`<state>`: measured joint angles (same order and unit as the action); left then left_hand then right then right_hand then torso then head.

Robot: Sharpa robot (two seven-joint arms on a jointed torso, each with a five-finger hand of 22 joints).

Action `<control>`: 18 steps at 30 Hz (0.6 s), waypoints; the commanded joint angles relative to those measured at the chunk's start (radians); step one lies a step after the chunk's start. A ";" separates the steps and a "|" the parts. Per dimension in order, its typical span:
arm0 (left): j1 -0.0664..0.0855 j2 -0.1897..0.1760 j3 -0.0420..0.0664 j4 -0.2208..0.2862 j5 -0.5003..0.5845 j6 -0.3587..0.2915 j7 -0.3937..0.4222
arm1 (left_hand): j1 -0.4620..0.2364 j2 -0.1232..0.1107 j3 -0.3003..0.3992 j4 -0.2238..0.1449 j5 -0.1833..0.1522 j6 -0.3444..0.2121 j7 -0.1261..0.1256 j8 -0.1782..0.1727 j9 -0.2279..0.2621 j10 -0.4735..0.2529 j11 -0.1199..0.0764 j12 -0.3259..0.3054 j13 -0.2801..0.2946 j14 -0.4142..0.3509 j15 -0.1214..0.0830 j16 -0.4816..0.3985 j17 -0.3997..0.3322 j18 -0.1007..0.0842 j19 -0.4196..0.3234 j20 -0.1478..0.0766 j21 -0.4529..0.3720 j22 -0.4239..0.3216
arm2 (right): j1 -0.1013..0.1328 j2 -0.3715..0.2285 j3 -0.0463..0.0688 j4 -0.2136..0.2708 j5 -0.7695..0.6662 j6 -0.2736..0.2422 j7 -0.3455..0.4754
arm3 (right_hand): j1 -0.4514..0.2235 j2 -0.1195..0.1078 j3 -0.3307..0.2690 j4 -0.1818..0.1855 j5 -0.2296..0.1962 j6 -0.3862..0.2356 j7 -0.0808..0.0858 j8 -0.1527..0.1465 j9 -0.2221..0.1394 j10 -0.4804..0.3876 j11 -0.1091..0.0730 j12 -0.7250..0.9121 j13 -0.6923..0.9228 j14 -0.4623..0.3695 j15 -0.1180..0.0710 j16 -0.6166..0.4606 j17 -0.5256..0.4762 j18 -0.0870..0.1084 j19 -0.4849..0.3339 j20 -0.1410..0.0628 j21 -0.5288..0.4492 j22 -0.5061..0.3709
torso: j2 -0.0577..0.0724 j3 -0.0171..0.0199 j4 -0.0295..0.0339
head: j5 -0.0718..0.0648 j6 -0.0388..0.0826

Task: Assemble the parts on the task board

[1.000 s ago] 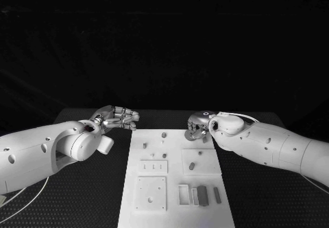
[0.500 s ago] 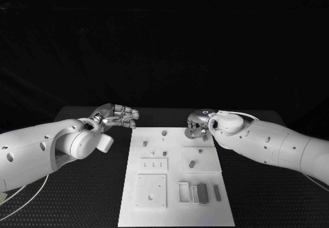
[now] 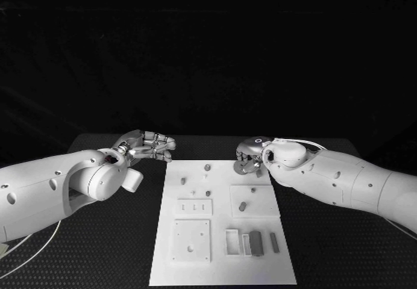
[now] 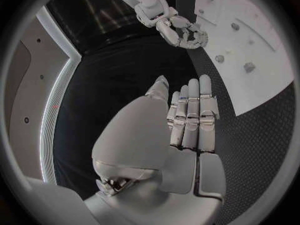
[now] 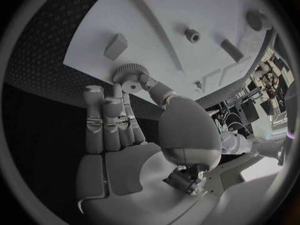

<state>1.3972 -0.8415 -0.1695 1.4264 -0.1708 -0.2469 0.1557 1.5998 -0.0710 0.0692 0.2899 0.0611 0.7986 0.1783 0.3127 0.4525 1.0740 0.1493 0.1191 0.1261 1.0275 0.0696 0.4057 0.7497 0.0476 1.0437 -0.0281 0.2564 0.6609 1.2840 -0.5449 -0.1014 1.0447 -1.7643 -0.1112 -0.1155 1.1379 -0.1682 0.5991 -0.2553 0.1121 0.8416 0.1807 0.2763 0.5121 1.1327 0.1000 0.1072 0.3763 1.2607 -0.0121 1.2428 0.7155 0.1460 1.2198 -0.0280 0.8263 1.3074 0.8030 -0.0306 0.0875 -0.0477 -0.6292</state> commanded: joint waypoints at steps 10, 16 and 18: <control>0.003 -0.004 0.001 0.006 -0.004 0.012 0.007 | -0.010 -0.002 0.006 0.000 -0.005 0.003 0.004 -0.005 -0.001 0.001 0.007 -0.004 0.001 0.009 0.000 -0.005 0.002 0.011 -0.003 -0.002 -0.003 0.002 | -0.038 0.003 -0.024 -0.022 -0.029 0.112 -0.008 | 0.015 0.075 0.009 -0.033 0.004 0.057 -0.020 0.028 0.010 0.044 -0.013 0.007 0.019 0.000 -0.013 0.010 -0.004 0.116 -0.003 0.002 0.007 0.022 | 0.001 -0.0004 -0.0011 | 0.001 -0.006; 0.003 -0.005 0.001 0.009 -0.004 0.012 0.008 | -0.010 -0.002 0.006 0.000 -0.005 0.003 0.004 -0.006 -0.001 0.002 0.007 -0.004 0.001 0.009 0.000 -0.005 0.003 0.011 -0.003 -0.002 -0.004 0.002 | -0.039 0.004 -0.024 -0.018 -0.035 0.060 -0.009 | 0.012 0.092 0.007 -0.033 0.004 0.086 -0.031 0.039 0.013 0.073 -0.025 0.015 0.028 0.013 -0.025 0.018 -0.004 0.116 0.010 0.000 0.017 0.022 | 0.000 -0.0007 -0.0008 | -0.002 -0.003; 0.003 -0.006 0.001 0.010 -0.004 0.012 0.008 | -0.010 -0.002 0.006 0.000 -0.005 0.003 0.004 -0.006 -0.001 0.002 0.006 -0.004 0.001 0.009 0.000 -0.006 0.003 0.011 -0.003 -0.002 -0.004 0.002 | -0.039 0.003 -0.024 -0.016 -0.036 0.031 -0.012 | 0.005 0.097 0.006 -0.032 0.004 0.102 -0.037 0.045 0.016 0.088 -0.031 0.019 0.033 0.020 -0.030 0.023 -0.003 0.116 0.018 0.000 0.023 0.022 | 0.000 -0.0007 0.0002 | -0.003 -0.002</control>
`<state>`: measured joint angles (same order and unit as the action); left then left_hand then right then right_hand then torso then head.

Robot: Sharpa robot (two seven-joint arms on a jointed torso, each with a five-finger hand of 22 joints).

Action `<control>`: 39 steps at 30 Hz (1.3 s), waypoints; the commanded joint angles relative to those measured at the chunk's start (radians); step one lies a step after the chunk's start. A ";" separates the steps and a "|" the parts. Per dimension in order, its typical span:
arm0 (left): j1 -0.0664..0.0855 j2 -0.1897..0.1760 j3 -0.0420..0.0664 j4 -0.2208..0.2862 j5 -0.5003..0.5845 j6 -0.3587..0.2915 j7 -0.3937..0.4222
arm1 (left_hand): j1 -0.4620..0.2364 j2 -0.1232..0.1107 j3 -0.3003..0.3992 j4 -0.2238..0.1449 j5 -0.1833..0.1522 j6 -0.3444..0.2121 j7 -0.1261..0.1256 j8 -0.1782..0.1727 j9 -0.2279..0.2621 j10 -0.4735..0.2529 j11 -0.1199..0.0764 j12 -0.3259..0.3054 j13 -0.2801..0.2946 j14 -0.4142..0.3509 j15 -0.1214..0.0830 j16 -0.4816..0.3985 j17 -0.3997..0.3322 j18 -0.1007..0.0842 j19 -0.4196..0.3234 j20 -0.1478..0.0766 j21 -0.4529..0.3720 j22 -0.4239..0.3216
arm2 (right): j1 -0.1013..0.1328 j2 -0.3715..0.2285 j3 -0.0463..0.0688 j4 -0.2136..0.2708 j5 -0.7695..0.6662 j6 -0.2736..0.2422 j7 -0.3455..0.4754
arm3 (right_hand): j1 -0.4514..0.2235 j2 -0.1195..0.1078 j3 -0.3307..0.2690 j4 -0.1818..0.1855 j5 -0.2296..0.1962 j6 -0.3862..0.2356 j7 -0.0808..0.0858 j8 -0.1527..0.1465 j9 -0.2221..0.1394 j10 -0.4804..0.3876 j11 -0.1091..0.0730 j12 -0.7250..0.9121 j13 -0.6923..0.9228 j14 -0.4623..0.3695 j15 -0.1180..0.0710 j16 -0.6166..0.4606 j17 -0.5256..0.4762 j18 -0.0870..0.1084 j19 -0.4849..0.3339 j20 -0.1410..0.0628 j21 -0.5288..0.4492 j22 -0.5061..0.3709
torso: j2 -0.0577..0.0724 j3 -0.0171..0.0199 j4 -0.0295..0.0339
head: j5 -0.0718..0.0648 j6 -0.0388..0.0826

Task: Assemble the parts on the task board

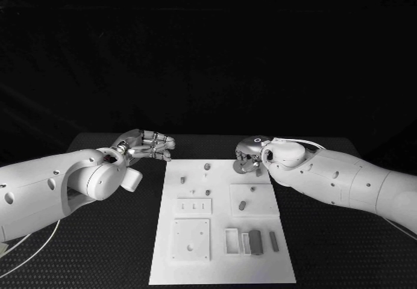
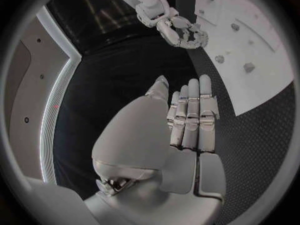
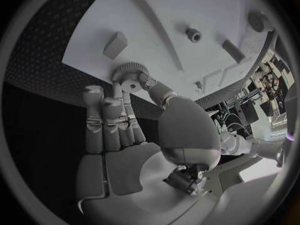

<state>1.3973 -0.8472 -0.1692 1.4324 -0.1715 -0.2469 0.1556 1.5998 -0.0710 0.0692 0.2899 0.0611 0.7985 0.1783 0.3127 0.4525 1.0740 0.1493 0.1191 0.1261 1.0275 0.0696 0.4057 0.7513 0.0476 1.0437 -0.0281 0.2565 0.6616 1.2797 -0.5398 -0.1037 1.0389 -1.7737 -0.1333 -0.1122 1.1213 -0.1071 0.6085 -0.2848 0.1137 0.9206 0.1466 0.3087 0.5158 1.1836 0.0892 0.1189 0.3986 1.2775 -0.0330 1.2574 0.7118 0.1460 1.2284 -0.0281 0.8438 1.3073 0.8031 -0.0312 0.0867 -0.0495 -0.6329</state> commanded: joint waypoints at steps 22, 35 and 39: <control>0.002 0.006 0.000 -0.011 -0.007 0.008 0.012 | -0.010 -0.001 0.007 0.000 -0.005 0.003 0.004 -0.006 -0.001 0.002 0.006 -0.005 0.001 0.010 0.000 -0.008 0.004 0.011 -0.002 -0.002 -0.004 0.002 | -0.027 -0.051 -0.007 0.098 -0.086 -0.123 -0.075 | 0.024 0.056 0.001 -0.006 0.003 0.093 -0.032 0.042 0.039 0.115 -0.053 0.025 0.036 0.009 -0.041 0.019 0.005 0.116 0.025 -0.007 0.023 0.021 | 0.000 -0.0008 -0.0087 | 0.000 0.010; 0.002 0.005 0.000 -0.008 -0.007 0.008 0.011 | -0.011 -0.001 0.007 0.000 -0.005 0.003 0.004 -0.006 -0.001 0.002 0.007 -0.006 0.001 0.010 0.000 -0.009 0.005 0.011 -0.003 -0.002 -0.004 0.003 | -0.013 -0.038 0.004 0.247 -0.137 -0.121 -0.118 | 0.026 0.053 0.001 -0.006 0.003 0.099 -0.034 0.044 0.041 0.120 -0.055 0.025 0.038 0.009 -0.044 0.019 0.005 0.116 0.025 -0.008 0.024 0.021 | 0.001 -0.0005 -0.0033 | 0.002 0.017; 0.002 0.005 0.000 -0.007 -0.006 0.009 0.010 | -0.011 -0.002 0.007 0.000 -0.005 0.003 0.004 -0.006 -0.001 0.002 0.007 -0.006 0.001 0.010 0.000 -0.009 0.005 0.011 -0.003 -0.002 -0.004 0.003 | -0.013 -0.021 0.004 0.268 -0.153 -0.126 -0.138 | 0.026 0.054 0.002 -0.006 0.003 0.099 -0.034 0.044 0.042 0.120 -0.055 0.024 0.038 0.009 -0.044 0.019 0.005 0.116 0.025 -0.008 0.024 0.021 | 0.002 -0.0010 -0.0031 | 0.006 0.017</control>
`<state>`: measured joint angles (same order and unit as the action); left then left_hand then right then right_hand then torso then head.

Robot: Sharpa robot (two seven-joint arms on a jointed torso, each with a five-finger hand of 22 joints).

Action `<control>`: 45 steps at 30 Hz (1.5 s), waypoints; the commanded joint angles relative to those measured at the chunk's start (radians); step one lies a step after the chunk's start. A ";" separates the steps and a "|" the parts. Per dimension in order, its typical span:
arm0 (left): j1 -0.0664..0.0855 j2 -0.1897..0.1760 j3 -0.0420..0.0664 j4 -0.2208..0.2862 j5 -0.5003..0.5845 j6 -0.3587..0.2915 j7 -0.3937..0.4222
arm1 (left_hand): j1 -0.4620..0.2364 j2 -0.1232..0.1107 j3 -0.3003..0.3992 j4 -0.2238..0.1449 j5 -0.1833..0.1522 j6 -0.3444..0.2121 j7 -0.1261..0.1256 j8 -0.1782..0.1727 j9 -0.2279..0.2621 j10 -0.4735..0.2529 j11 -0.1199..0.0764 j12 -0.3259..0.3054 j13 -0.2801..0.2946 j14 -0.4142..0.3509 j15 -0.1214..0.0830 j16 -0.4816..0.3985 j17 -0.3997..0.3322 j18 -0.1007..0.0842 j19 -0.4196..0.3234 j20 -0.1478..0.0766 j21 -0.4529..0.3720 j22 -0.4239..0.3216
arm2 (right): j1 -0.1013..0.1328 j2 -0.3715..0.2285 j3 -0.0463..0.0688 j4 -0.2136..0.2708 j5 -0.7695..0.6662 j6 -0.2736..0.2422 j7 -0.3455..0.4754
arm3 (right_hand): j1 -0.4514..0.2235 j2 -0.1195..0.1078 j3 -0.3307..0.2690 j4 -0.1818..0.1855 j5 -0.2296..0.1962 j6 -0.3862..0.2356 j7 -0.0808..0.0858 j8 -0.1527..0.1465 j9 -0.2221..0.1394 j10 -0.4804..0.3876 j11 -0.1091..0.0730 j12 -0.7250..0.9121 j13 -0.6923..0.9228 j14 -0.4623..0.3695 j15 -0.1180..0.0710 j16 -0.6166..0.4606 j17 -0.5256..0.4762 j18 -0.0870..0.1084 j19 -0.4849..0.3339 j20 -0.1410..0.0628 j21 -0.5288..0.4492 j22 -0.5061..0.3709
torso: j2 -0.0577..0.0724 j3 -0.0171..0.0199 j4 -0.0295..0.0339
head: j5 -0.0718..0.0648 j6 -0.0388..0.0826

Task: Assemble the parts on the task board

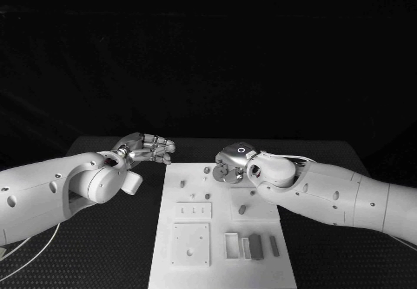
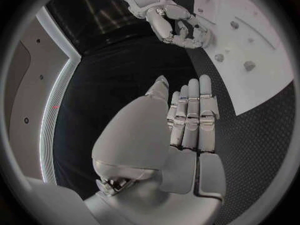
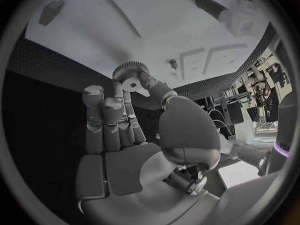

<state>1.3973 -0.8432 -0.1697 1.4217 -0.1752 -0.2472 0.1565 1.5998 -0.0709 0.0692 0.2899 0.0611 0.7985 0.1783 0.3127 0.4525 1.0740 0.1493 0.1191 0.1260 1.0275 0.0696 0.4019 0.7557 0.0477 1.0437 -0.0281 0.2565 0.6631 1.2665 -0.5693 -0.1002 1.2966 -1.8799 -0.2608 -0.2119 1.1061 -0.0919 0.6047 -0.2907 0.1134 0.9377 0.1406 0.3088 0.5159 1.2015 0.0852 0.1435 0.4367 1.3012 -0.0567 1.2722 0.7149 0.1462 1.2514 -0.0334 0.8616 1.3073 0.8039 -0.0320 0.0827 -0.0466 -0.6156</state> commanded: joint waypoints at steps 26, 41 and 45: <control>0.002 0.014 0.001 -0.001 -0.002 0.014 0.008 | -0.012 -0.001 0.007 0.000 -0.005 0.003 0.004 -0.007 -0.001 0.002 0.007 -0.008 0.002 0.011 0.000 -0.008 0.005 0.011 -0.003 -0.002 -0.005 0.003 | -0.021 0.154 -0.008 -0.097 -0.047 0.016 -0.037 | 0.043 0.040 0.006 0.000 0.003 0.080 -0.027 0.041 0.042 0.102 -0.052 -0.003 0.000 -0.016 -0.021 0.004 0.002 0.116 0.002 -0.003 0.006 0.021 | 0.001 -0.0010 0.0045 | 0.011 -0.006; 0.002 0.013 0.001 -0.002 0.000 0.015 0.008 | -0.012 -0.002 0.007 0.000 -0.005 0.003 0.004 -0.007 -0.001 0.003 0.007 -0.008 0.002 0.011 0.000 -0.010 0.006 0.011 -0.003 -0.002 -0.006 0.003 | -0.031 0.183 -0.015 -0.145 -0.037 0.002 -0.032 | 0.043 0.041 0.006 0.000 0.003 0.078 -0.026 0.039 0.042 0.101 -0.051 -0.006 0.000 -0.016 -0.021 0.004 0.001 0.116 0.002 -0.004 0.006 0.020 | 0.001 -0.0005 0.0011 | 0.015 -0.005; 0.003 0.016 0.001 -0.003 0.000 0.016 0.008 | -0.012 -0.002 0.007 0.000 -0.005 0.003 0.004 -0.007 -0.001 0.003 0.007 -0.009 0.002 0.011 0.000 -0.010 0.007 0.011 -0.003 -0.002 -0.006 0.003 | -0.031 0.197 -0.017 -0.159 -0.026 0.007 -0.029 | 0.042 0.037 0.006 0.000 0.003 0.072 -0.024 0.034 0.042 0.094 -0.048 -0.012 -0.001 -0.017 -0.018 0.003 0.001 0.116 0.000 -0.004 0.005 0.020 | 0.002 -0.0001 0.0012 | 0.017 -0.005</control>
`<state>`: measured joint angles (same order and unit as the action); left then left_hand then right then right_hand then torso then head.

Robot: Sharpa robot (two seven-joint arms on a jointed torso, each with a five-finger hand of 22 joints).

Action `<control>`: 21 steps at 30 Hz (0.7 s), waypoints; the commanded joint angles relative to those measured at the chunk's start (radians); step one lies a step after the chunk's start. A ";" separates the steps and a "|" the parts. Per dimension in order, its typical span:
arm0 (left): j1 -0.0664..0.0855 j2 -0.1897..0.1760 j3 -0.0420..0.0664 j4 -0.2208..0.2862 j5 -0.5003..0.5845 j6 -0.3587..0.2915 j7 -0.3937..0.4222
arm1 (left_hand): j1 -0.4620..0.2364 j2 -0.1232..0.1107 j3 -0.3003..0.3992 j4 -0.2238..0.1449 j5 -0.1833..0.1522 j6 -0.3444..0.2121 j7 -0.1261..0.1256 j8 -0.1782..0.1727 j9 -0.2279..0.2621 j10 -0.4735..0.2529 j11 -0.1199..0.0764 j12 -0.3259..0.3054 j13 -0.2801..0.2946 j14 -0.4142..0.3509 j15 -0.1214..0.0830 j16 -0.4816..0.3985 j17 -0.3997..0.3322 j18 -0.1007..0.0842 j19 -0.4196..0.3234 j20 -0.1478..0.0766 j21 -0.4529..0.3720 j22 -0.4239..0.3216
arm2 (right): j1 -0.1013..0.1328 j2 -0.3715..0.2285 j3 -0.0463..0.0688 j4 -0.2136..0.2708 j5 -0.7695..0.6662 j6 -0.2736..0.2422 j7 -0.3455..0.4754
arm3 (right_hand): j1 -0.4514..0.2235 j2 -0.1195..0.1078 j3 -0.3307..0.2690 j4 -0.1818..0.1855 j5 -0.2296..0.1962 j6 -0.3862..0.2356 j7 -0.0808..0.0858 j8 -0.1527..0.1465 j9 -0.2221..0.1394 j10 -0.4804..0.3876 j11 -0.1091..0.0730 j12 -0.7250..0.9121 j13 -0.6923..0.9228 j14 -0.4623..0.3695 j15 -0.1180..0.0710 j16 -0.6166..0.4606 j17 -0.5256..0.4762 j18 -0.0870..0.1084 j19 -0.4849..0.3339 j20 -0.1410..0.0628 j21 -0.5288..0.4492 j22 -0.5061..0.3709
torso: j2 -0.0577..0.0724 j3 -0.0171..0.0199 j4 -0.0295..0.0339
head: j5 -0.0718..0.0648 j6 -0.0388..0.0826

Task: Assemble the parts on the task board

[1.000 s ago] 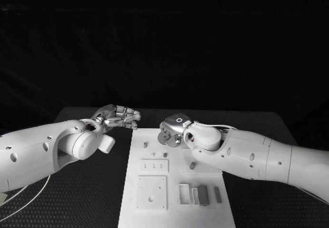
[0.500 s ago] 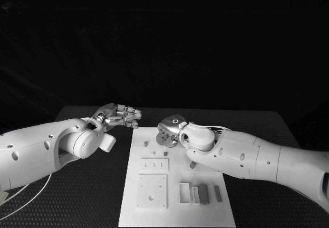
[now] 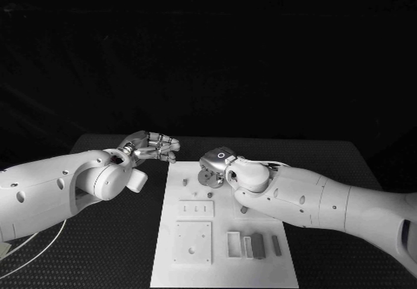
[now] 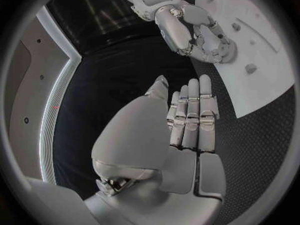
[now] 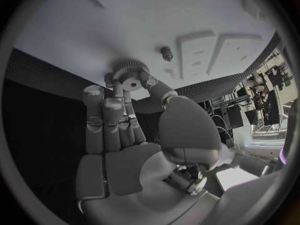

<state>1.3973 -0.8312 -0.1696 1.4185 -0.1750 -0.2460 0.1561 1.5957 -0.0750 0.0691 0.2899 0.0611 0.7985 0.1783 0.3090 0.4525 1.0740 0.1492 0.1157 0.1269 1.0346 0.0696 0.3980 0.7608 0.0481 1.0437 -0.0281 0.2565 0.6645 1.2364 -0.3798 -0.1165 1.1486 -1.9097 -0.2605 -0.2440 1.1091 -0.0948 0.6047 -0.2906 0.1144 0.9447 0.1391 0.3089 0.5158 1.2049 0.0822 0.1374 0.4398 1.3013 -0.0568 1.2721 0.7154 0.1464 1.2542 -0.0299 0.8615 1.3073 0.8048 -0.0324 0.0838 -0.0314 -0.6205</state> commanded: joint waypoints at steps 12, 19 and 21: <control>0.003 0.003 0.001 0.001 0.000 0.015 0.007 | -0.009 0.002 0.007 0.000 -0.005 0.003 0.004 -0.003 -0.001 0.003 0.007 -0.006 0.001 0.004 0.000 -0.007 0.003 0.011 -0.003 -0.002 -0.006 0.002 | -0.004 0.017 -0.008 -0.047 0.060 0.021 0.020 | 0.000 -0.014 0.010 0.022 0.003 -0.032 0.021 -0.032 0.019 0.026 -0.013 -0.057 -0.016 -0.019 0.014 -0.009 -0.009 0.115 -0.010 -0.003 -0.009 0.016 | 0.000 0.0004 -0.0017 | 0.002 -0.004; 0.003 0.002 0.001 0.001 0.000 0.014 0.007 | -0.009 0.002 0.007 0.000 -0.005 0.003 0.005 -0.004 -0.001 0.003 0.007 -0.006 0.001 0.004 0.000 -0.008 0.003 0.011 -0.003 -0.002 -0.006 0.002 | -0.004 0.015 -0.008 -0.048 0.082 0.026 0.030 | -0.011 -0.042 0.019 0.048 0.002 -0.074 0.038 -0.057 0.004 -0.010 0.002 -0.074 -0.032 -0.022 0.028 -0.014 -0.013 0.115 -0.013 -0.001 -0.015 0.017 | 0.000 0.0010 -0.0017 | 0.003 -0.004; 0.003 0.001 0.001 0.001 0.000 0.014 0.007 | -0.009 0.001 0.007 0.000 -0.005 0.003 0.005 -0.004 -0.001 0.003 0.007 -0.006 0.001 0.004 0.000 -0.008 0.004 0.011 -0.003 -0.002 -0.006 0.002 | -0.004 0.012 -0.008 -0.046 0.088 0.018 0.033 | -0.010 -0.048 0.021 0.052 0.002 -0.093 0.047 -0.068 -0.004 -0.038 0.011 -0.076 -0.045 -0.023 0.037 -0.014 -0.014 0.115 -0.015 -0.001 -0.017 0.017 | 0.000 0.0010 -0.0021 | 0.003 -0.004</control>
<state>1.3974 -0.8301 -0.1695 1.4175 -0.1750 -0.2449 0.1558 1.5958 -0.0750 0.0692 0.2899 0.0611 0.7986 0.1783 0.3088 0.4525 1.0740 0.1492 0.1158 0.1268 1.0345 0.0696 0.3942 0.7630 0.0456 1.0437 -0.0281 0.2565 0.6654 1.2342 -0.3648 -0.1233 1.1055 -1.8405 -0.2547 -0.2158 1.1029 -0.1325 0.6265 -0.2412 0.1165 0.8569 0.1832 0.2437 0.5162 1.1767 0.0911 0.0647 0.4001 1.2725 -0.0262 1.2611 0.7022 0.1471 1.2448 -0.0318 0.8499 1.3080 0.8051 -0.0318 0.0821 -0.0284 -0.6249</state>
